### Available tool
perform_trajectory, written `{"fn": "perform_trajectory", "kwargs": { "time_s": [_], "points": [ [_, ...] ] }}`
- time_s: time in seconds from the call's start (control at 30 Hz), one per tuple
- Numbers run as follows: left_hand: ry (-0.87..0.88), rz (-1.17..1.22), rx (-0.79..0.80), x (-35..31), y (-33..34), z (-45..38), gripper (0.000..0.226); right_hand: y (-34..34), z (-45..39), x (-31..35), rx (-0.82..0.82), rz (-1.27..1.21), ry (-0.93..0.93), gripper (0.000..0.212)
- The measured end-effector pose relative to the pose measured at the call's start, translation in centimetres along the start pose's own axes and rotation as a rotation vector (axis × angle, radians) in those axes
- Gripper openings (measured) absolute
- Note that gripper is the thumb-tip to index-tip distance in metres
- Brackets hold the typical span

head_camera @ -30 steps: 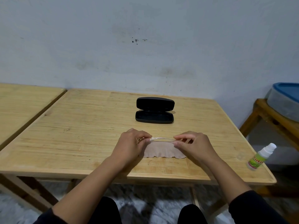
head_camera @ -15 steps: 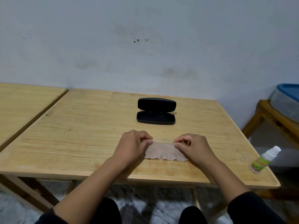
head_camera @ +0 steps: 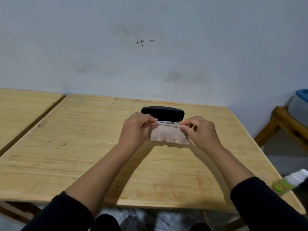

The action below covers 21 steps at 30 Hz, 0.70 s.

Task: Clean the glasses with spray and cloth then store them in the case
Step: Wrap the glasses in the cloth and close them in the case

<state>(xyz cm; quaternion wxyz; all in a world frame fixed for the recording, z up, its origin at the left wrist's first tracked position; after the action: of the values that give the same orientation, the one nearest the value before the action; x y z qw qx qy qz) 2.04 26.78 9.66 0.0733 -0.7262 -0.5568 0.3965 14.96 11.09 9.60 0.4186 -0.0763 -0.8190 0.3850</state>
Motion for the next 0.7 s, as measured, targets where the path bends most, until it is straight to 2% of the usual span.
{"fn": "perform_trajectory", "kwargs": {
  "time_s": [0.17, 0.37, 0.6, 0.7],
  "points": [
    [0.019, -0.013, -0.093, 1.6, 0.4, -2.5, 0.014, 0.5, -2.5, 0.1, -0.110, 0.012, -0.084, 0.005],
    [0.040, -0.070, -0.097, 2.6, 1.4, -2.9, 0.010, 1.3, -3.3, 0.0, -0.196, 0.056, -0.179, 0.004],
    [0.028, -0.158, 0.004, 4.0, 2.7, -1.7, 0.022, 3.1, -2.7, -0.3, -0.155, 0.073, -0.231, 0.005],
    [0.023, -0.156, 0.025, 4.1, 2.8, -1.5, 0.020, 3.7, -2.6, -0.5, -0.124, 0.077, -0.217, 0.006]
  ]
}}
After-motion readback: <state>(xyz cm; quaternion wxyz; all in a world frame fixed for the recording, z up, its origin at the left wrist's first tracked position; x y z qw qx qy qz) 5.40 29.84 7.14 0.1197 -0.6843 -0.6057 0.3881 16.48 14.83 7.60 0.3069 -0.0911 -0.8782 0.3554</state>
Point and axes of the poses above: each hand's wrist, its own z-axis away from the middle knuckle, its own y-axis out of the palm, x = y × z, the point moved 10 cm from there along -z, towards the middle knuckle, and after that the axes turned 6 degrees about y, right-handed, at the moved point
